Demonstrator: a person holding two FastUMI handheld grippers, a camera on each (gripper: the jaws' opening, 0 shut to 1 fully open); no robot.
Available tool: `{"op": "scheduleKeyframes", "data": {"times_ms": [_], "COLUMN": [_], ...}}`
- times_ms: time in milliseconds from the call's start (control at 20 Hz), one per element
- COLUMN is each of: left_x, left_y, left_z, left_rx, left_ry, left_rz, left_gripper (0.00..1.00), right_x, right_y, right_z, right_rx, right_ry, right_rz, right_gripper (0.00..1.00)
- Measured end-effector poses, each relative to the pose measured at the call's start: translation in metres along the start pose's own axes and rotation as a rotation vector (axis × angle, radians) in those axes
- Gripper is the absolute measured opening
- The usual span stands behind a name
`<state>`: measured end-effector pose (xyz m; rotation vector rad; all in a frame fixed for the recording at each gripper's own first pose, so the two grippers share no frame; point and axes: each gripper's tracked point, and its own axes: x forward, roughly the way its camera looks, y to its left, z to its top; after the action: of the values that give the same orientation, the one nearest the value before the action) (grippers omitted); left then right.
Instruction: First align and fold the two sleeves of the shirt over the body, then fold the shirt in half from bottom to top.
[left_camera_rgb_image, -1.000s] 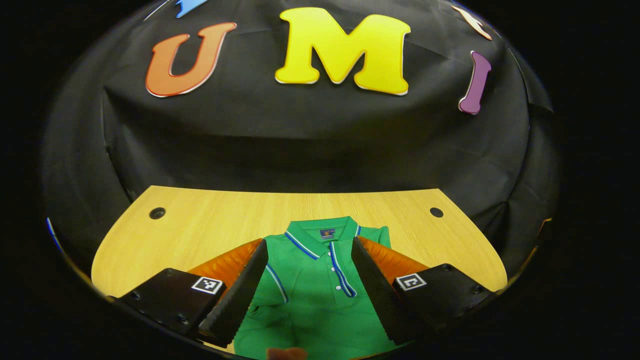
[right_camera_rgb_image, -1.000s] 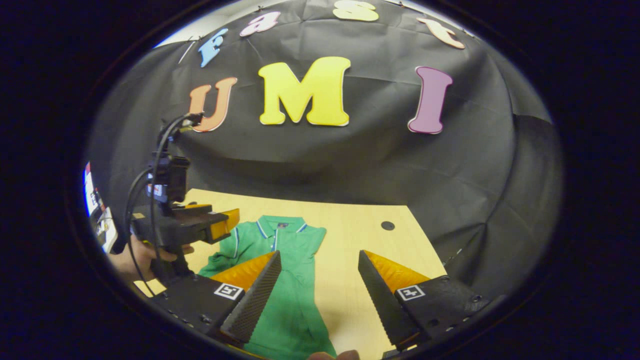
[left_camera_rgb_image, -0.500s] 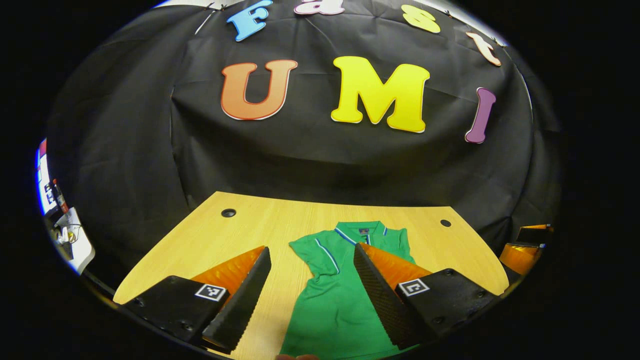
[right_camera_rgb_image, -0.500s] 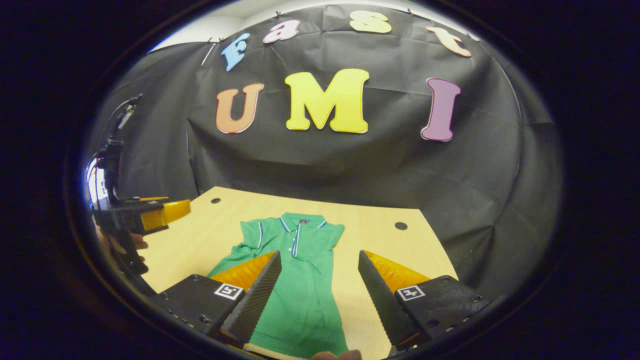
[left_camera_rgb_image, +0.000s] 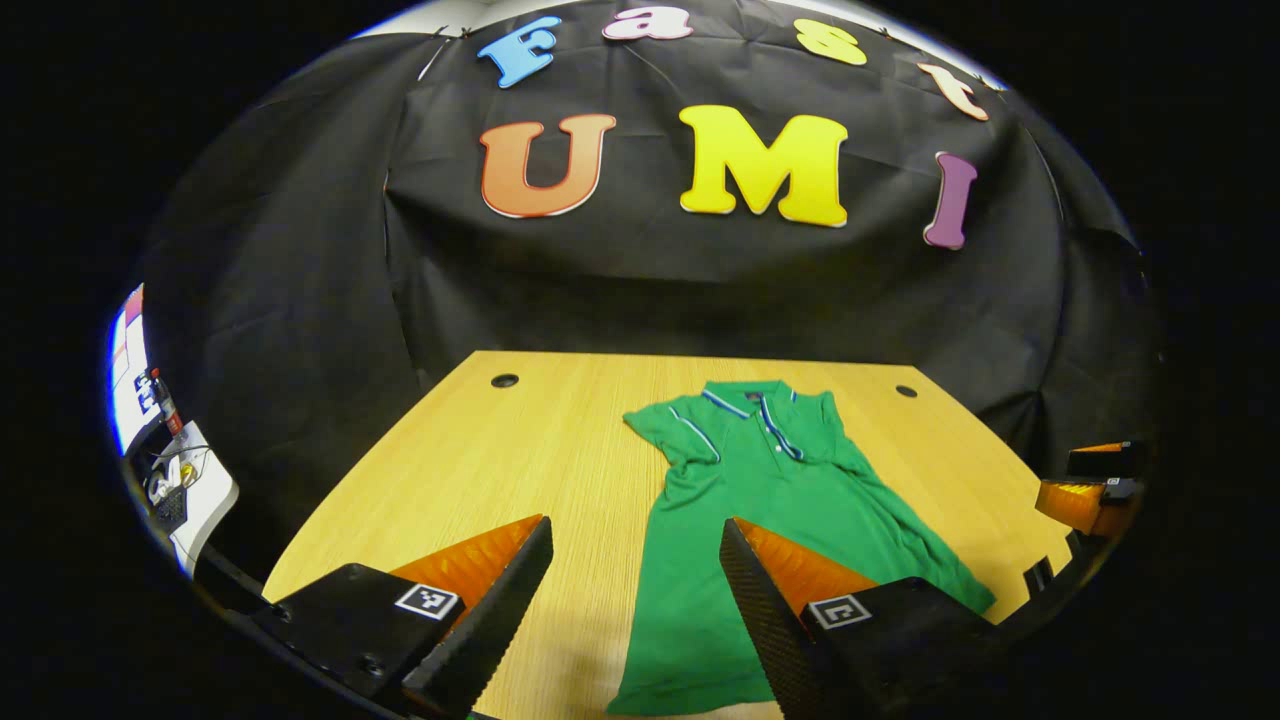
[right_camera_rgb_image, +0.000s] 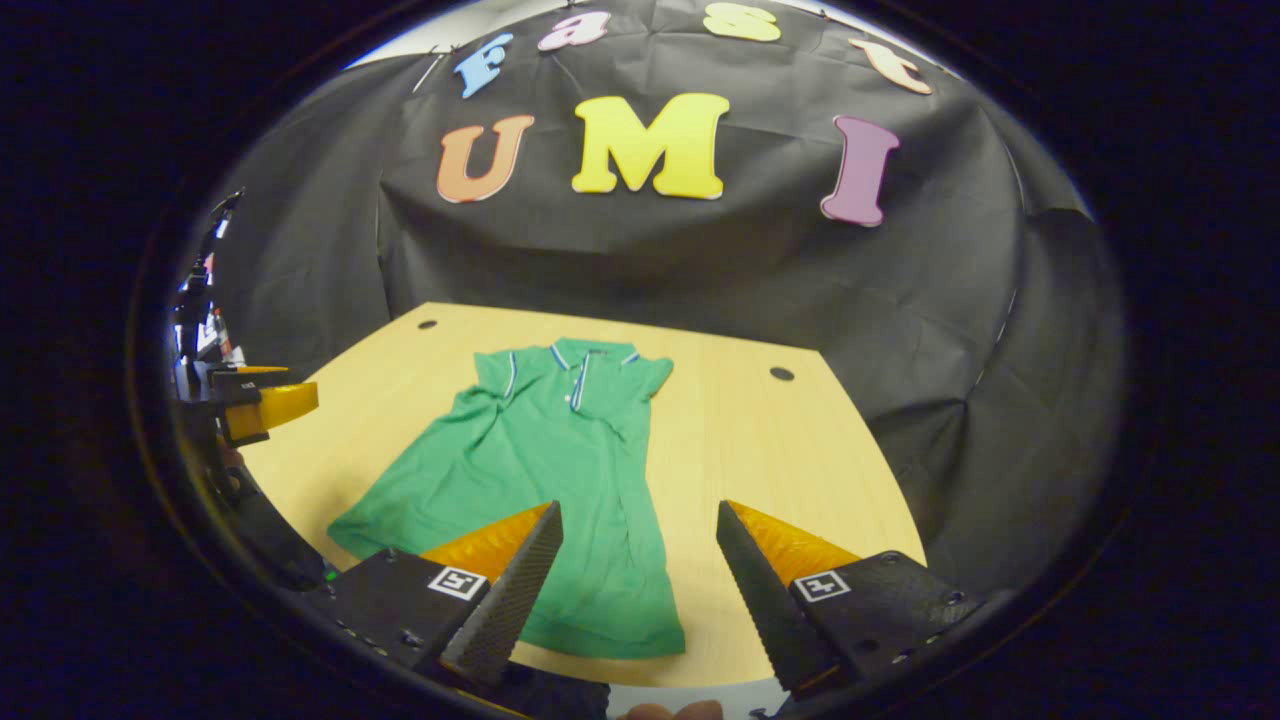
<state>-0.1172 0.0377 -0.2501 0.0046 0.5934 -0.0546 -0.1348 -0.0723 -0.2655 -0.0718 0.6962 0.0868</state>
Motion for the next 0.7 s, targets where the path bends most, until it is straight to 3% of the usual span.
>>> {"op": "scheduleKeyframes", "data": {"times_ms": [350,700], "left_x": [0.0,-0.001], "left_y": [-0.014,-0.006], "left_z": [-0.12,-0.161], "left_rx": [-0.082,-0.079], "left_ry": [0.262,0.377], "left_rz": [-0.067,-0.06], "left_gripper": [1.0,1.0], "right_x": [0.02,0.057], "right_y": [-0.005,-0.015], "right_z": [-0.092,-0.137], "right_rx": [-0.018,0.012], "right_ry": [0.176,0.282], "right_rz": [-0.005,-0.01], "right_gripper": [0.96,0.96]}}
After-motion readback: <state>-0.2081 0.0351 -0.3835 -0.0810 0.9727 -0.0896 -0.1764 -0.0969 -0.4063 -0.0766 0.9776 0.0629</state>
